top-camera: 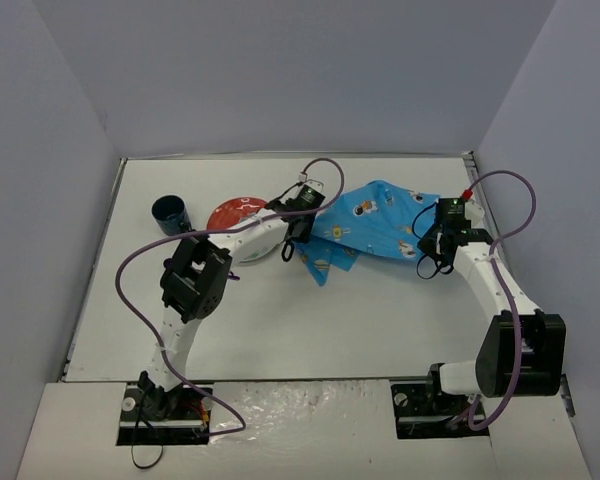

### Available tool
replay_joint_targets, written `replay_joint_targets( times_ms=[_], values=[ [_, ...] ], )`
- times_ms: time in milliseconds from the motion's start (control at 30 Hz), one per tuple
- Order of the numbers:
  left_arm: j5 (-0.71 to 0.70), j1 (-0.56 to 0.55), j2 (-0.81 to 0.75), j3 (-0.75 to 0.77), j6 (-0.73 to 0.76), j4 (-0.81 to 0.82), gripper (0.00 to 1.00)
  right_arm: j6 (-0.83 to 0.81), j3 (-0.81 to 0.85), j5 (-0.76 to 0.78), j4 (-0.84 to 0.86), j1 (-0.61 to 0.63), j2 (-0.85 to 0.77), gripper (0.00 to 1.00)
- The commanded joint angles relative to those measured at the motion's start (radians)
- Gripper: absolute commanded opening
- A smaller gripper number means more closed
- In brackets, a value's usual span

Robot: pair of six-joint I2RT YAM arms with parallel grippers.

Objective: Set the dinner table for one person

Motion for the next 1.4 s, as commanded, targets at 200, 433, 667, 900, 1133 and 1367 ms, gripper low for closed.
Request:
replay_joint_targets(
  times_ms=[200, 433, 667, 900, 1133, 1367],
  values=[
    [0.152, 0.035, -0.215, 0.004, 0.018, -0.041, 0.72, -0.010, 0.025, 0.019, -0.001, -0.005, -0.010, 0.00],
    [0.295, -0.058, -0.308, -0.198, -0.109, 0.010, 0.78, -0.013, 0.038, 0.015, 0.002, -0.005, 0.011, 0.00],
    [0.292, -0.075, -0.258, -0.224, -0.222, 0.013, 0.78, -0.010, 0.043, 0.010, 0.004, -0.005, 0.027, 0.00],
    [0.321, -0.072, -0.191, -0.207, -0.288, 0.020, 0.69, -0.003, 0.037, 0.015, 0.006, -0.005, 0.021, 0.00],
    [0.346, -0.065, -0.147, -0.203, -0.320, 0.031, 0.53, 0.001, 0.033, 0.018, 0.006, -0.005, 0.014, 0.00],
    [0.345, -0.055, -0.141, -0.211, -0.331, 0.036, 0.32, 0.003, 0.033, 0.024, 0.005, -0.005, 0.011, 0.00]
  ],
)
